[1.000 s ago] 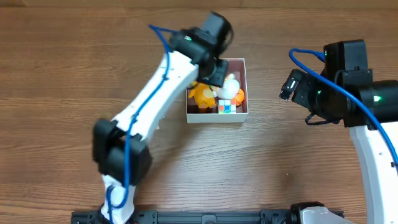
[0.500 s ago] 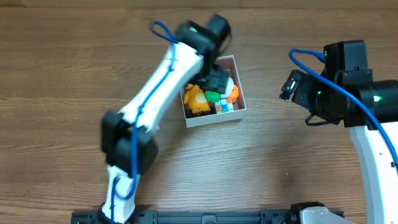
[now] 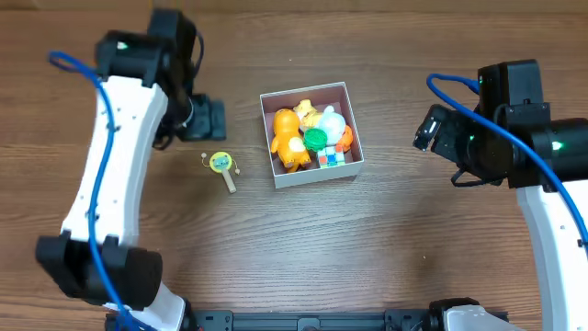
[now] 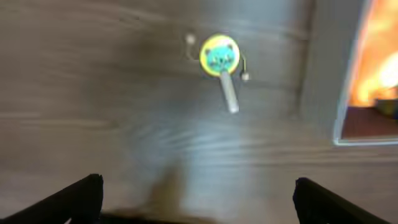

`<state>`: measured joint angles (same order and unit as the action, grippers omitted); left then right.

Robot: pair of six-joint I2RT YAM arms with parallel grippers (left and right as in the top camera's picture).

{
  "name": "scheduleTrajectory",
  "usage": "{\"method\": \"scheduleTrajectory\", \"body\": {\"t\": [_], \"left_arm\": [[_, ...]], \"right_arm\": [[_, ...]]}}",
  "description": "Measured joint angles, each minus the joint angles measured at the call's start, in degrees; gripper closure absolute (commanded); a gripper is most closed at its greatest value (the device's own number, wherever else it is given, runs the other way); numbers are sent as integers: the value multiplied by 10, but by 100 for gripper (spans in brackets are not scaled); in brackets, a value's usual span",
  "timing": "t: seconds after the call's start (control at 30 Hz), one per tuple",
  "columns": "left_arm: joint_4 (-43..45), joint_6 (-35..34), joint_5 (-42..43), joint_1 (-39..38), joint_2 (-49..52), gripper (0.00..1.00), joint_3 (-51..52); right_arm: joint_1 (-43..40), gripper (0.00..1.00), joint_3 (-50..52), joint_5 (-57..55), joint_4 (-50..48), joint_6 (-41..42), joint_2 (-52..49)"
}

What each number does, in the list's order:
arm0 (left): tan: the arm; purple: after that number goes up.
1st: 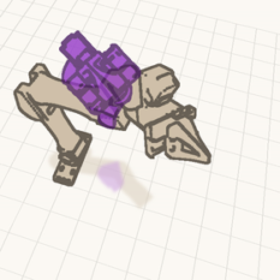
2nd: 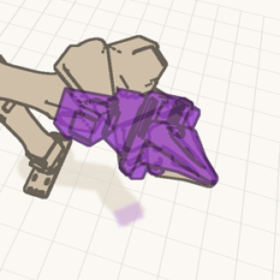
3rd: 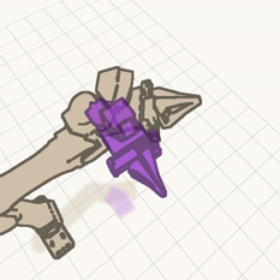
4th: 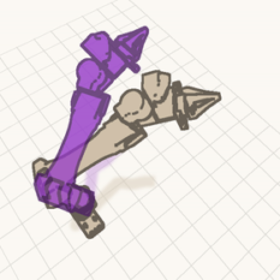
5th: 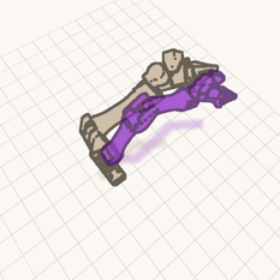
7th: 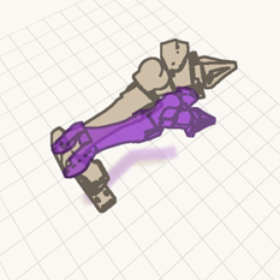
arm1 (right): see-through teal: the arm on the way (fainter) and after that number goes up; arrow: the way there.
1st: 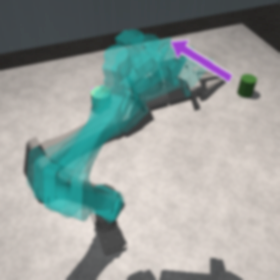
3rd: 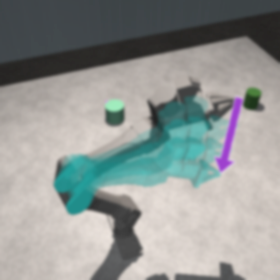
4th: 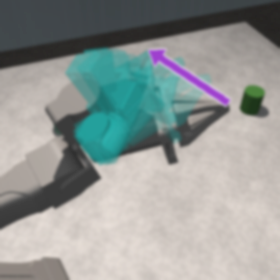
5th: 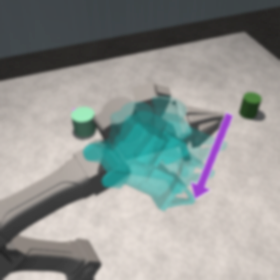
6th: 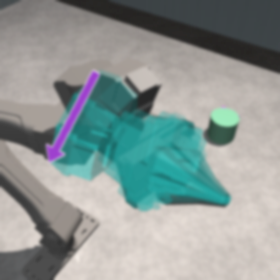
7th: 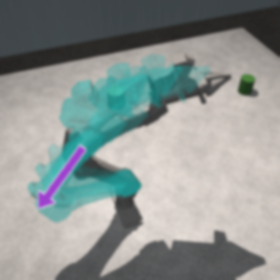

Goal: Pack container
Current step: 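Place the green round toy into the box and release it, then grasp the cat-face rattle drum by its stick with the left gripper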

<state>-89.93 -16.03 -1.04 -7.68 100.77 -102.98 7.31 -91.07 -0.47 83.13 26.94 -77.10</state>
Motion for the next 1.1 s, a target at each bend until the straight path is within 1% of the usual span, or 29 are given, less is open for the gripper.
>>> {"method": "scheduleTrajectory", "body": {"t": [0.03, 0.07, 0.1, 0.17, 0.3, 0.4, 0.43, 0.57, 0.67, 0.83, 0.87, 0.97, 1.03, 1.1], "left_arm": [[17, -1, 11, 3, 4, 14, 37], [64, -7, 31, 3, 5, 16, 96], [107, -21, 55, 3, 7, 19, 156], [171, -47, 84, 2, 8, 19, 245], [263, -112, 106, 2, 8, 27, 344], [334, -174, 97, 2, 8, 31, 396], [353, -190, 95, 2, 8, 32, 407], [412, -240, 89, 2, 8, 43, 435], [423, -258, 81, 2, 8, 45, 435], [434, -272, 42, -9, 21, 43, 435], [436, -272, 35, -11, 30, 42, 435], [436, -271, 27, -17, 40, 40, 427], [438, -255, 24, -17, 43, 38, 423], [454, -209, 16, -17, 44, 38, 421]], "right_arm": [[0, 0, 0, 0, 0, 0, 0], [0, 0, 0, 0, 0, 0, 0], [0, 0, 0, 0, -1, 0, 0], [0, 0, 0, 0, 0, 0, 0], [0, 0, 0, 0, 0, 0, 0], [0, 0, 0, 0, 0, 0, 0], [0, 0, 0, 0, 0, 0, 0], [0, 0, 0, 0, 0, 0, 0], [0, 0, 0, 0, 0, 0, 0], [0, 0, 0, 0, 0, 0, 0], [0, 0, 0, 0, 0, 0, 0], [0, 0, 0, 0, 1, 0, 0], [0, 0, 0, 0, 1, 0, 0], [0, 0, 0, 0, 2, 0, 0]]}}
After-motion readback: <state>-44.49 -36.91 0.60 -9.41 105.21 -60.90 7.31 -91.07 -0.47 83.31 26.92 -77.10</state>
